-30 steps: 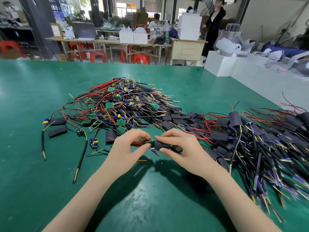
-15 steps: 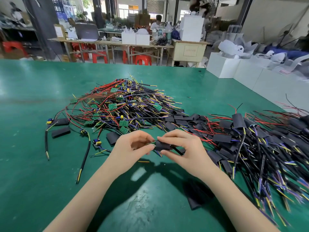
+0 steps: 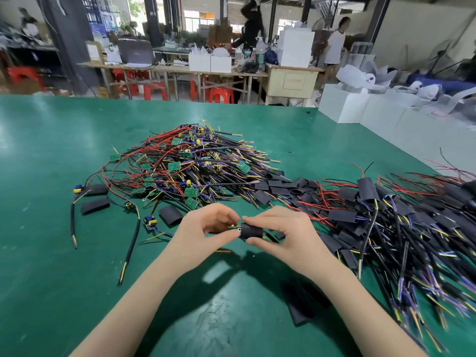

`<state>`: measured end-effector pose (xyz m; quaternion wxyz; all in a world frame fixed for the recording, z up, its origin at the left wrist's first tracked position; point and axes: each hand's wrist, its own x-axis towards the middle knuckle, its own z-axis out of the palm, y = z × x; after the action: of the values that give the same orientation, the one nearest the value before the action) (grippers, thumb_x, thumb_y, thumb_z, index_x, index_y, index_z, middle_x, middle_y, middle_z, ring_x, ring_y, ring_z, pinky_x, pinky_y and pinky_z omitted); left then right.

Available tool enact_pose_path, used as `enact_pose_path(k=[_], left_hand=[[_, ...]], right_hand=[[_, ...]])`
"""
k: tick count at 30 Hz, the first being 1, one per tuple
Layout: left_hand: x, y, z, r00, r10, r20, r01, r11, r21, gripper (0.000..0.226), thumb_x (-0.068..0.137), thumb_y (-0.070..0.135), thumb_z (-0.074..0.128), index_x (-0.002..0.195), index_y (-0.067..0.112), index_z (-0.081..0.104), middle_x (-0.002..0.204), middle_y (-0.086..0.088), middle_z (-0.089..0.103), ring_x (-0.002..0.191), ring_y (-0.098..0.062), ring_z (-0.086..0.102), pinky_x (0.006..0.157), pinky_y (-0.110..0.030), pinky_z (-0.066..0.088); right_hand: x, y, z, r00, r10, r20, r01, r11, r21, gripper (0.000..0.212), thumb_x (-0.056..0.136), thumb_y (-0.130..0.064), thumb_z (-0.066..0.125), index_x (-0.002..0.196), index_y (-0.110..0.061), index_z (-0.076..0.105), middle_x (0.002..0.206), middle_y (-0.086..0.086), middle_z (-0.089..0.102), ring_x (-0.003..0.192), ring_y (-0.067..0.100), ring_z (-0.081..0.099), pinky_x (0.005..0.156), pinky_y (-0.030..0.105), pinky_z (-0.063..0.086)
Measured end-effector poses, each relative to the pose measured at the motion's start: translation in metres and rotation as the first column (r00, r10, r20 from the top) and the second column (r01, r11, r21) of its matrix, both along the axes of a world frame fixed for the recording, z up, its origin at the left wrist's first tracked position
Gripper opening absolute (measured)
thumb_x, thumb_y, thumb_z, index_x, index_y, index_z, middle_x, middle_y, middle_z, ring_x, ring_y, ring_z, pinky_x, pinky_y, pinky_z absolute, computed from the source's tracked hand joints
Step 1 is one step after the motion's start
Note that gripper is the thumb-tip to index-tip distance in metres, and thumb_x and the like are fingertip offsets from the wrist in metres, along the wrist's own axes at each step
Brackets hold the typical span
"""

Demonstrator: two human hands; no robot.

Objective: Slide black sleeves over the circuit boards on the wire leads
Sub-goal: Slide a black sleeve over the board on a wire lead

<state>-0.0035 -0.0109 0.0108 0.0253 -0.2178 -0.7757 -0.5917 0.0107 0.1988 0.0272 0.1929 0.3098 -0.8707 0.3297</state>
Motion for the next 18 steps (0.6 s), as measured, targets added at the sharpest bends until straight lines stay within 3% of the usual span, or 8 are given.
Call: enact_pose_path(k=[2, 5, 8, 13, 18], left_hand=[[-0.0001, -0.0004, -0.0005, 0.997, -0.03, 0.072, 0.029, 1.0, 0.008, 0.021, 0.081, -0.001, 0.074, 0.096, 0.013, 0.069, 0.093, -0.006, 0.074, 0.081, -0.022, 0.069, 0.077, -0.031, 0.056], [0.0015, -0.0007, 0.0001, 0.987, -0.098, 0.123, 0.098, 0.995, 0.012, 0.023, 0.081, -0.003, 0.073, 0.099, 0.01, 0.069, 0.096, -0.005, 0.073, 0.08, -0.013, 0.069, 0.076, -0.027, 0.057], [0.0015, -0.0006, -0.0001, 0.987, -0.081, 0.136, 0.083, 0.997, -0.01, 0.024, 0.081, -0.006, 0.071, 0.099, 0.009, 0.069, 0.096, -0.005, 0.074, 0.079, -0.014, 0.07, 0.078, -0.027, 0.058], [0.0014, 0.0, -0.003, 0.968, -0.052, 0.244, 0.031, 0.995, 0.091, 0.019, 0.082, -0.007, 0.069, 0.096, 0.006, 0.07, 0.089, -0.013, 0.075, 0.08, -0.024, 0.074, 0.079, -0.032, 0.06], [0.0025, 0.0038, -0.0049, 0.994, -0.027, 0.107, 0.025, 0.999, 0.023, 0.023, 0.081, -0.009, 0.07, 0.094, 0.01, 0.07, 0.086, -0.006, 0.076, 0.078, -0.02, 0.074, 0.073, -0.024, 0.057]], right_hand=[[-0.0011, 0.0, -0.0006, 0.986, -0.023, -0.162, 0.049, 0.986, 0.159, 0.037, 0.073, -0.025, 0.082, 0.108, -0.017, 0.073, 0.098, -0.009, 0.072, 0.081, 0.02, 0.058, 0.071, 0.034, 0.052], [-0.0017, 0.0004, -0.0007, 0.974, 0.005, -0.226, 0.054, 0.965, 0.256, 0.037, 0.072, -0.018, 0.083, 0.107, -0.011, 0.072, 0.098, -0.007, 0.072, 0.076, 0.024, 0.056, 0.069, 0.034, 0.053], [-0.0005, 0.0001, -0.0011, 0.977, 0.03, -0.213, 0.034, 0.956, 0.291, 0.039, 0.069, -0.01, 0.083, 0.106, -0.007, 0.072, 0.096, 0.0, 0.072, 0.074, 0.028, 0.06, 0.07, 0.036, 0.055], [0.0018, -0.0016, 0.0015, 0.982, 0.026, -0.189, 0.034, 0.951, 0.308, 0.03, 0.071, -0.009, 0.078, 0.1, -0.007, 0.072, 0.088, 0.001, 0.071, 0.07, 0.028, 0.058, 0.066, 0.036, 0.054], [0.0026, -0.0029, -0.0008, 0.997, -0.038, -0.069, 0.055, 0.964, 0.259, 0.011, 0.076, -0.021, 0.067, 0.084, -0.014, 0.068, 0.072, -0.003, 0.064, 0.071, 0.019, 0.05, 0.068, 0.037, 0.048]])
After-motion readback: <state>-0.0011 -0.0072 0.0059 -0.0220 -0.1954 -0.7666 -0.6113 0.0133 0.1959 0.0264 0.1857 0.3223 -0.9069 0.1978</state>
